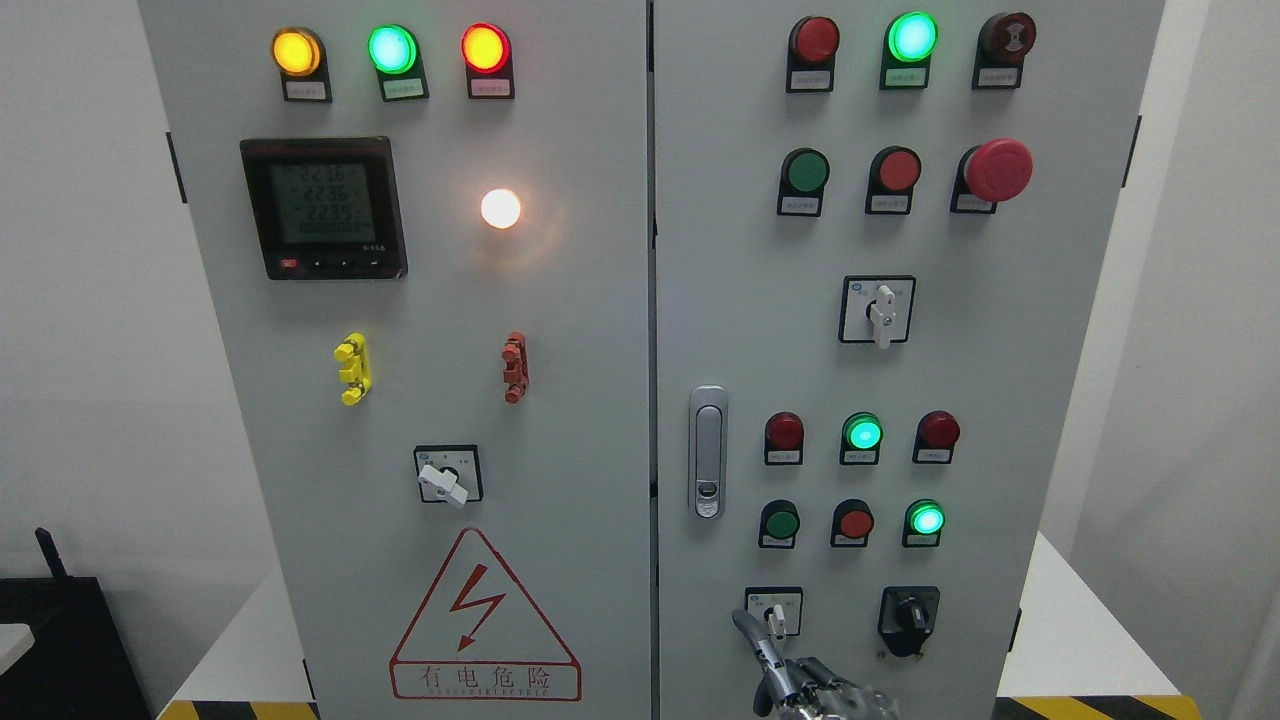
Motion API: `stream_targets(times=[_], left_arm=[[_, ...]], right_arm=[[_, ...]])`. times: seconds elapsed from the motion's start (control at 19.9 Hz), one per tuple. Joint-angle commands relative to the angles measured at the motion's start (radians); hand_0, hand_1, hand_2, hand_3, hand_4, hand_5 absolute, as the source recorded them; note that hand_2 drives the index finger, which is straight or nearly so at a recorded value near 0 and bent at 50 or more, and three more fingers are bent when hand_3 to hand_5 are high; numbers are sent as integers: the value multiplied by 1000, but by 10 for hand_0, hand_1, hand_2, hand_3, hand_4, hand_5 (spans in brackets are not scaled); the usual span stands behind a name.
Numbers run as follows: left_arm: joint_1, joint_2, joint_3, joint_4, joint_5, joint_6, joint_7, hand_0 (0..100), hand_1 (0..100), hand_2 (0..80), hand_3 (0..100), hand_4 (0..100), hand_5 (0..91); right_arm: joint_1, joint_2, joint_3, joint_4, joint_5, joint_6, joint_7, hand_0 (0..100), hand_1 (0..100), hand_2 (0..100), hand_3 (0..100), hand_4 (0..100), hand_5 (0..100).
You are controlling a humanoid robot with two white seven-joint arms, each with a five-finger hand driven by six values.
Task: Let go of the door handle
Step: 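Raise the right hand toward the silver door handle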
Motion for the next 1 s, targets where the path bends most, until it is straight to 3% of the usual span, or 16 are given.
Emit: stream_targets(times=[0.0,0.2,0.55,0.85,0.95], left_arm=[[-26,0,17,0,0,1,1,120,389,0,0,0,0],[-25,0,17,0,0,1,1,120,389,0,0,0,0],[-26,0,17,0,0,1,1,120,389,0,0,0,0],[-25,0,17,0,0,1,1,120,389,0,0,0,0],[-26,0,17,0,0,1,1,120,389,0,0,0,0]], right_arm=[[-54,11,86,-16,38,33,3,378,237,0,577,579,688],[-83,11,90,-7,47,99,69,381,236,0,607,598,702],[-144,11,98,35,47,130,77,385,230,0,606,599,697],[-167,11,98,51,49,136,138,373,231,0,620,605,703],[-184,11,97,65,49,136,140,364,229,0,620,605,704]])
